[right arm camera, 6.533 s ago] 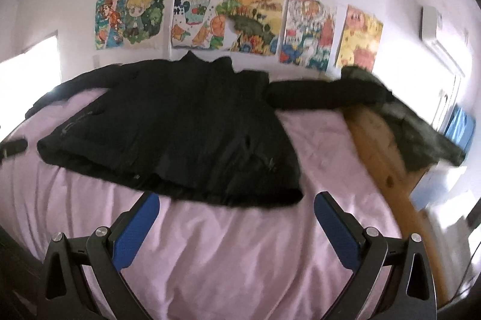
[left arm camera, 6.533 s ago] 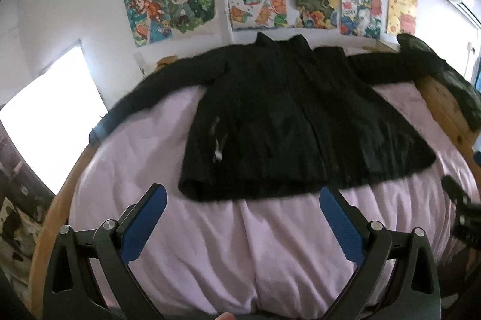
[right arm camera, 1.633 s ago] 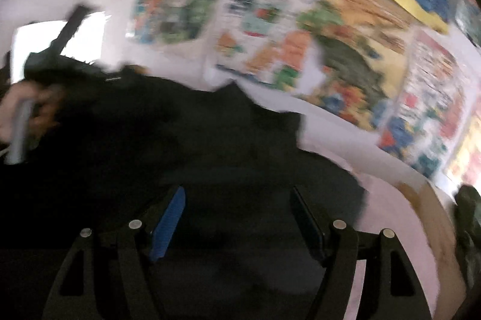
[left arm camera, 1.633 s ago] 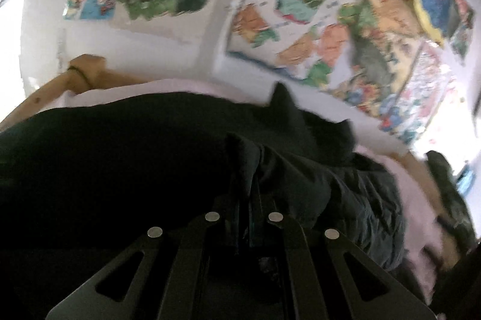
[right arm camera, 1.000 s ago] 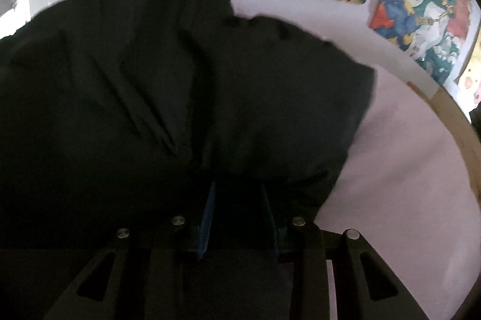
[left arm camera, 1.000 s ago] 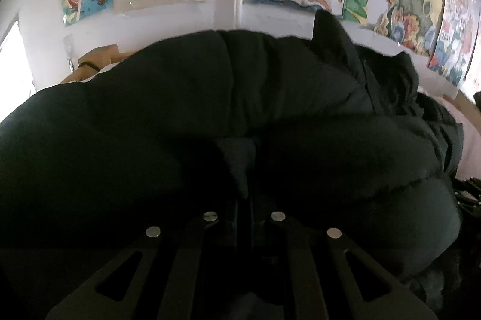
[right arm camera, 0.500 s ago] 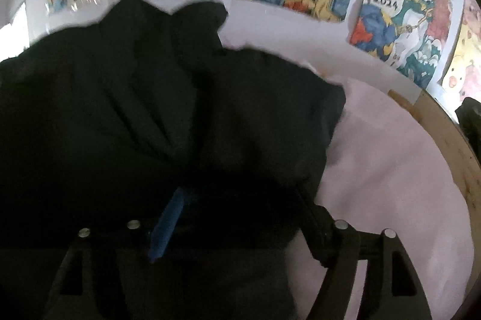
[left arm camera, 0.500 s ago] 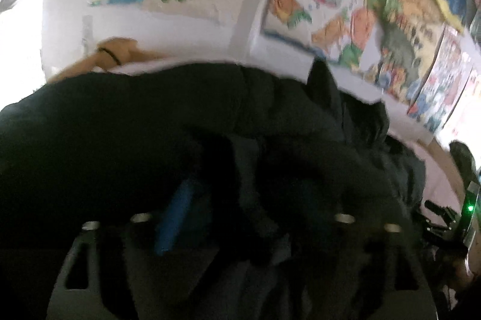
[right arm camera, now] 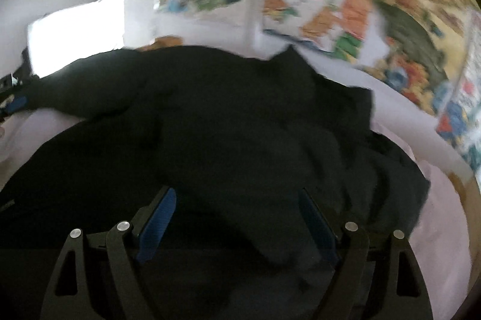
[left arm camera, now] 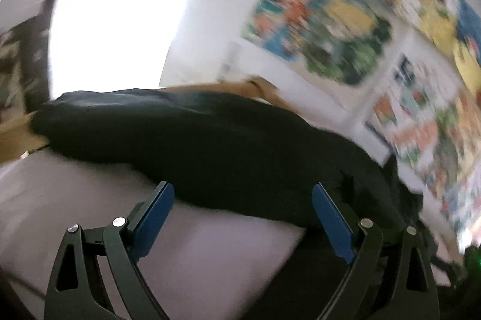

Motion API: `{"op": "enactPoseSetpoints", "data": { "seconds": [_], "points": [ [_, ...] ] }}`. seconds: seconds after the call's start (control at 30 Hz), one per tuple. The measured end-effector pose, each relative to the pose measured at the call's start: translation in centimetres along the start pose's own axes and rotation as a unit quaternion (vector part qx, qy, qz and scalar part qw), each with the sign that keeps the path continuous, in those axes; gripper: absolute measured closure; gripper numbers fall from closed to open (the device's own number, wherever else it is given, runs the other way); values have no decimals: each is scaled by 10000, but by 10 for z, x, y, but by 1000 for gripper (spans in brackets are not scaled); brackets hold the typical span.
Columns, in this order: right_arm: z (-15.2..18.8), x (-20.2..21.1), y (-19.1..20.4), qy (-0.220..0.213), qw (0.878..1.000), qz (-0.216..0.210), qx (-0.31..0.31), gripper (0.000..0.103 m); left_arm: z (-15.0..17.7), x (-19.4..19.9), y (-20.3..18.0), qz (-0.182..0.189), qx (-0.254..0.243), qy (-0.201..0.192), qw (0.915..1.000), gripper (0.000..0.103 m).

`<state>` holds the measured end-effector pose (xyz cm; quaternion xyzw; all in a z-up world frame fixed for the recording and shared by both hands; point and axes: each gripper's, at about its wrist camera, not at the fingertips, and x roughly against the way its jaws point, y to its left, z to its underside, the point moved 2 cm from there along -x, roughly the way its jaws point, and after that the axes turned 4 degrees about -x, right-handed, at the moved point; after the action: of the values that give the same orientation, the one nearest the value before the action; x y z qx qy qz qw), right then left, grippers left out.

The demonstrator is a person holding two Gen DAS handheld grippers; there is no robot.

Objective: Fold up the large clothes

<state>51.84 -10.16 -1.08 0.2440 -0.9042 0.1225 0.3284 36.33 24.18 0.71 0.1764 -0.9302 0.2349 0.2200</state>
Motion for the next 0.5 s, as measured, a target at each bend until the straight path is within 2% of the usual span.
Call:
{"op": "enactPoseSetpoints", "data": {
  "seconds": [0.03, 0.1, 0.2, 0.27, 0.37, 0.5],
  "points": [
    [-6, -2, 9, 67, 9999, -21, 75, 20, 0, 3, 12, -51, 223, -36, 9997, 6],
    [-18, -5, 24, 123, 9998, -37, 130, 20, -4, 9, 38, -209, 791, -69, 9966, 5],
    [-41, -14, 35, 55, 10000, -38, -64, 20, -11, 12, 76, -360, 1679, -55, 9851, 5],
    [-50, -28, 43, 196, 9993, -137, -296, 20, -12, 12, 95, -433, 2133, -74, 9760, 5],
    [-60, -57, 60, 397, 9985, -151, -346, 20, -16, 5, 113, -650, 2293, -80, 9712, 5],
    [-70, -89, 78, 152, 9995, 260, -66, 20, -15, -5, 127, -830, 2383, -21, 9676, 5]
  ]
}}
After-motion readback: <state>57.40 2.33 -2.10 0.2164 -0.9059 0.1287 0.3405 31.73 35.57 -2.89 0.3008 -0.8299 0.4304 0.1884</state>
